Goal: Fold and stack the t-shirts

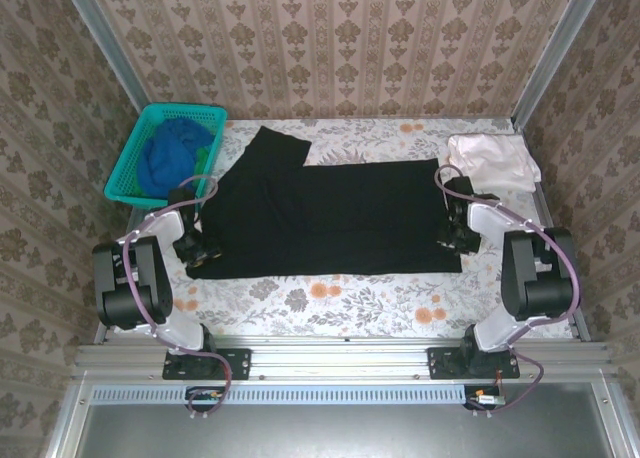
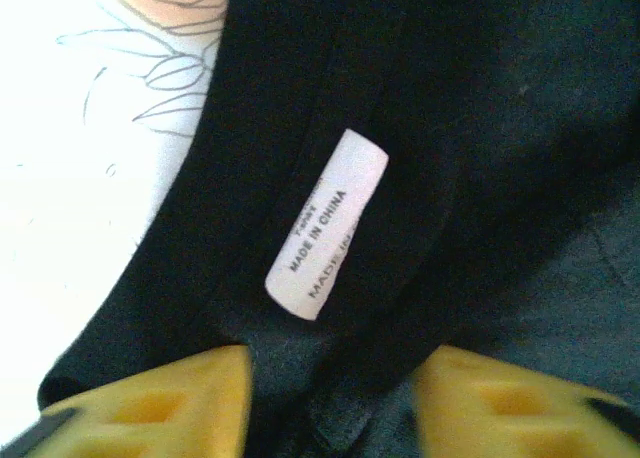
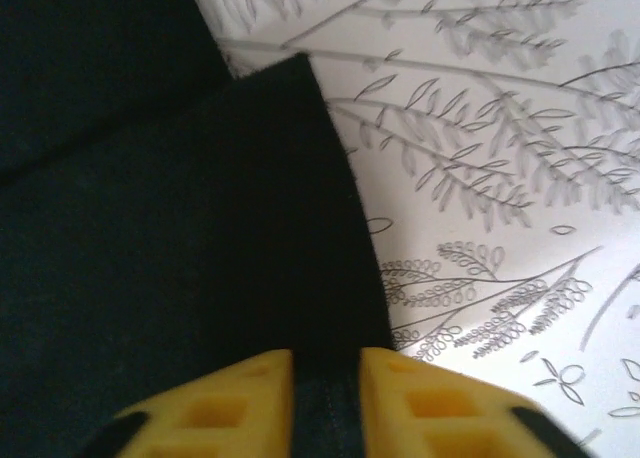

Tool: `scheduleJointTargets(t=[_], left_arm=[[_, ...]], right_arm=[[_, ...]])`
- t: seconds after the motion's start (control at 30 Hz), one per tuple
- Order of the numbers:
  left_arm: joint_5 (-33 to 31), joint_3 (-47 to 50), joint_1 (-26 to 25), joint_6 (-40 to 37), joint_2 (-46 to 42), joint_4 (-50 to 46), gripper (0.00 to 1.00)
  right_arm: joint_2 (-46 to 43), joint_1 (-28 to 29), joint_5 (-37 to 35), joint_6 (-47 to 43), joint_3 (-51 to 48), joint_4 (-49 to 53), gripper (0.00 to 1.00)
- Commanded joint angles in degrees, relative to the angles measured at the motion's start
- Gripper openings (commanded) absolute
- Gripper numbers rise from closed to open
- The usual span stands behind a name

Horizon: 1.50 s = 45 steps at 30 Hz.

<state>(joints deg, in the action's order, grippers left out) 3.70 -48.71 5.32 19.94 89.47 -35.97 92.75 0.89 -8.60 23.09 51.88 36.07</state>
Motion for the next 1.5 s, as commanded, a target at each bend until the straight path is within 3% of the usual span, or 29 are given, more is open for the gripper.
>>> scheduleJointTargets(t=[0.0,0.13,0.17,0.2,0.3,0.4,0.53,0.6,0.73,0.83,1.0,1.17,1.47], left_arm=[[-0.17,-0.93,-0.31,0.99,-4.89,-2.78,0.64],[-1.40,-6.60,-3.69,1.51,-10.40,-4.40,0.83],[-1.59,-8.46,-5.30,1.44,-10.91,-4.09,0.98],[-1.97,-10.95,-7.44,0.85,-10.79,-2.81,1.00],[-2.00,-19.25,-14.02,-3.54,-5.53,3.51,1.00],[-0.53,-30.40,-16.90,-8.00,6.44,9.61,1.00],[-3.12,-57.29,-17.72,-11.69,28.84,3.59,1.00],[-3.87,-70.61,-17.67,-12.48,38.76,-0.14,0.95],[-5.37,-96.31,-16.45,-11.08,57.26,-5.91,0.83],[-6.53,-109.99,-15.59,-7.38,67.19,-7.38,0.83],[-1.64,-101.78,-13.82,0.89,67.53,3.34,0.76],[1.73,-102.20,-13.51,3.32,69.59,3.34,0.74],[7.63,-101.63,-12.94,5.05,71.12,-0.65,0.26]], right_arm=[[-1.52,-0.09,-0.02,-0.98,3.76,3.64,0.42],[-4.24,0.38,2.81,-1.97,9.06,2.71,0.49],[-3.94,0.66,3.10,-1.89,10.49,2.01,0.54],[-3.04,1.11,3.71,-2.27,12.32,0.86,0.59],[2.45,1.22,5.83,-2.87,18.81,-2.01,0.63],[9.80,1.23,6.46,-3.67,27.34,-2.97,0.66],[20.26,1.09,5.60,-4.70,39.48,-1.87,0.70],[24.46,0.81,5.41,-4.85,44.45,-1.16,0.72],[33.00,-0.16,7.25,-3.96,54.80,1.79,0.71],[38.04,-0.31,8.51,-3.22,60.60,4.71,0.68],[43.05,-0.61,9.20,-2.74,65.21,6.40,0.66],[48.03,-1.65,9.31,-2.18,70.98,11.22,0.67],[50.84,-3.16,12.39,-1.48,73.53,14.69,0.54]])
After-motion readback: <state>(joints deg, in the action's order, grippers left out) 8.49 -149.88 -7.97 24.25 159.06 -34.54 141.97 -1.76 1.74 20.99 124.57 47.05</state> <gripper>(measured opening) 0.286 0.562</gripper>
